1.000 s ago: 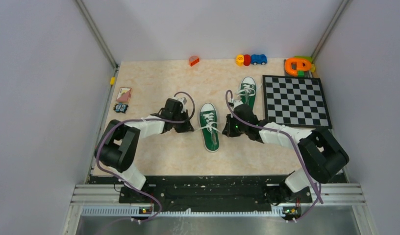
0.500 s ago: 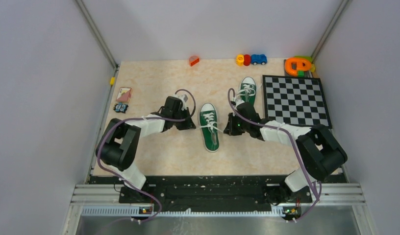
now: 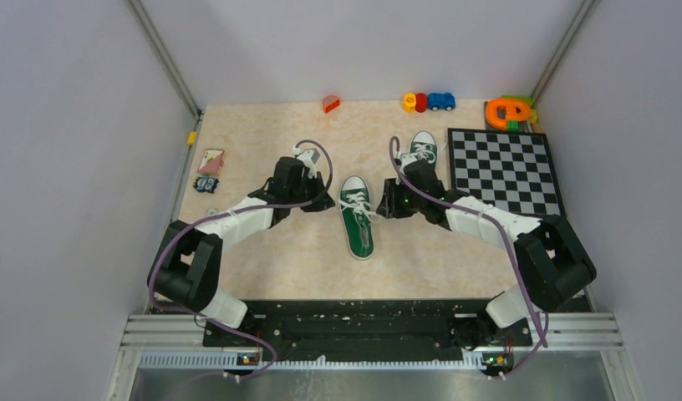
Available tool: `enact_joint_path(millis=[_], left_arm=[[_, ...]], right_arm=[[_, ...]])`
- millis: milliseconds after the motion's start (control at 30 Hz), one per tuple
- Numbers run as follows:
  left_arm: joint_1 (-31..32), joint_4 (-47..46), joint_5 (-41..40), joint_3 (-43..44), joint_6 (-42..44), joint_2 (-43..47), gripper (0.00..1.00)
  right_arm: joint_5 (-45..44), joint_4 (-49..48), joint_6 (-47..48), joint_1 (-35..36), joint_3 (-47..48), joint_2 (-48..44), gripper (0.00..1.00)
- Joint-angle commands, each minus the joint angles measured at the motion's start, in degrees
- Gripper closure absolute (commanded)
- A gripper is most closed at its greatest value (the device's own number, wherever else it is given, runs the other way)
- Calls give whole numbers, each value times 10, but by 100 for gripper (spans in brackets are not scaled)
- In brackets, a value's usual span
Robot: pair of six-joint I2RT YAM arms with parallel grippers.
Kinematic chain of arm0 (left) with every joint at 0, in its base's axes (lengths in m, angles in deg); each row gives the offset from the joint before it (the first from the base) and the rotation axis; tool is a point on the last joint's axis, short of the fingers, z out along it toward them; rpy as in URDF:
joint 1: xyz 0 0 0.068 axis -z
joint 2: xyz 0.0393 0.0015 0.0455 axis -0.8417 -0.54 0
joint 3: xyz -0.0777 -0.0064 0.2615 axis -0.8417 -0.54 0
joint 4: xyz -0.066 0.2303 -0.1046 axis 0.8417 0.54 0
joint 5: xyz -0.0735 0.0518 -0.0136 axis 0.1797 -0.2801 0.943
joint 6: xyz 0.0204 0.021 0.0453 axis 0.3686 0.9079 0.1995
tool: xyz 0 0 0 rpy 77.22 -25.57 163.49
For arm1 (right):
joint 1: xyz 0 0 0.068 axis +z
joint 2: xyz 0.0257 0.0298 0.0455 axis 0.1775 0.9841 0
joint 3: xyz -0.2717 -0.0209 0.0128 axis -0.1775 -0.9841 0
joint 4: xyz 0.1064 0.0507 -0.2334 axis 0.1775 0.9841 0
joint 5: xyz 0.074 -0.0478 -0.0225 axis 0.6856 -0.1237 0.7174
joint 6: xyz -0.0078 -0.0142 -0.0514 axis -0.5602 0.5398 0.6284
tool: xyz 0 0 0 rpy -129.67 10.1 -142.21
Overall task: Tie the shoes
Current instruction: Tie the shoelace on the shoe.
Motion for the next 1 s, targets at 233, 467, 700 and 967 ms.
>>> enact_joint_path(millis=[233, 467, 700, 967], left_arm=[[7, -16, 18, 23, 13, -1, 94], [7, -14, 20, 28, 14, -5, 94], [8, -13, 25, 33, 14, -12, 94], [8, -9, 25, 37, 17, -15, 94]], right_arm=[[75, -20, 33, 0, 21, -52, 56], [91, -14, 61, 14, 54, 4, 60], [107, -21, 65, 18, 75, 36, 64], [117, -19, 66, 24, 84, 55, 68]])
